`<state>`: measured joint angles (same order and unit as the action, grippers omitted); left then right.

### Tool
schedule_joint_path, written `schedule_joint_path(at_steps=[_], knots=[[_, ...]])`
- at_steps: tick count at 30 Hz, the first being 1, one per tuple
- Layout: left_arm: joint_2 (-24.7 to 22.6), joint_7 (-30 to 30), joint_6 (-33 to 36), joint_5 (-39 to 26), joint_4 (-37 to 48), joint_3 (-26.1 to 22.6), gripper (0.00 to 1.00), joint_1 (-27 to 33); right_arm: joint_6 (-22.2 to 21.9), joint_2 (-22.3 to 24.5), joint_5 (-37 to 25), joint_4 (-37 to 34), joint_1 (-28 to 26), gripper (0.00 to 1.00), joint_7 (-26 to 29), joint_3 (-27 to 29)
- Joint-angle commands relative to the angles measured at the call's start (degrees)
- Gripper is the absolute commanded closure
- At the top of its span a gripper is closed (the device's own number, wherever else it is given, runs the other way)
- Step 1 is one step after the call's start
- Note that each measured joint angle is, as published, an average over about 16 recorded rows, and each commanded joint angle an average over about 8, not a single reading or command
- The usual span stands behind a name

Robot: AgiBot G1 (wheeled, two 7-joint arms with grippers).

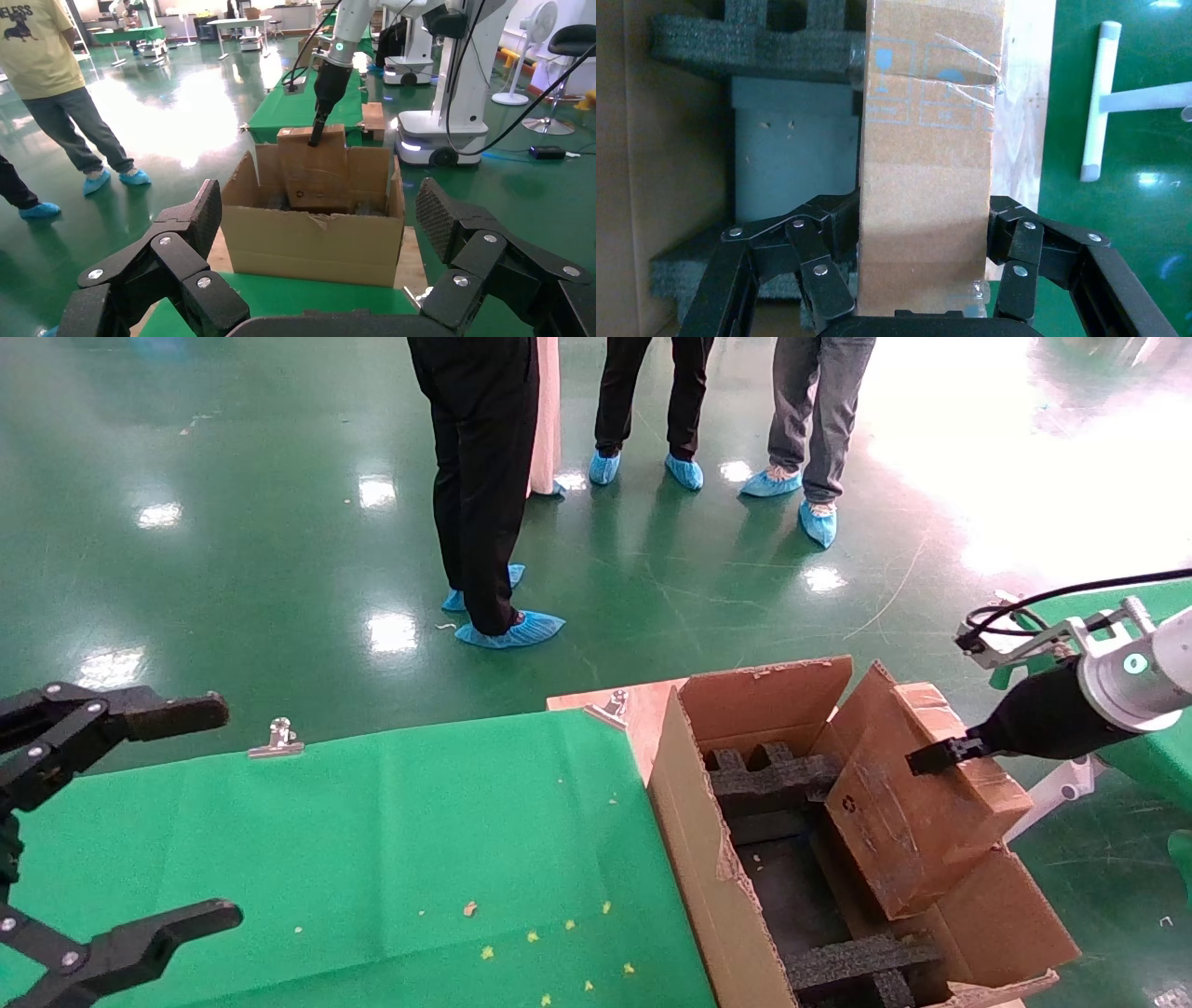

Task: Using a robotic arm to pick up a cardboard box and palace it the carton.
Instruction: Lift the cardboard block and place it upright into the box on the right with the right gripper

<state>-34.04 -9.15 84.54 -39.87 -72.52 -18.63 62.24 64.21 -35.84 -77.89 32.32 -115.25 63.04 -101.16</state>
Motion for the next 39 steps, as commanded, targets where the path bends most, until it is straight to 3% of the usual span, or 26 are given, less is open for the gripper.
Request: schedule_joint_path(at_steps=[1,20,39], knots=[[0.0,0.0,0.0,0.0,0.0,0.0,0.0,0.0,-0.84,-0.38,-0.54,0.77,0.07,1.0,1.37,-0.21],[0.01,0.01,-0.01,0.02,0.0,-0.02,0.0,0.01,-6.37,-0.7,-3.07,5.5,3.39,1.0,5.16,-1.64],[0.02,0.02,-0.02,0.03,0.0,-0.04,0.0,0.01,-12.69,-1.16,-2.2,6.79,9.43,1.0,4.61,-1.75]])
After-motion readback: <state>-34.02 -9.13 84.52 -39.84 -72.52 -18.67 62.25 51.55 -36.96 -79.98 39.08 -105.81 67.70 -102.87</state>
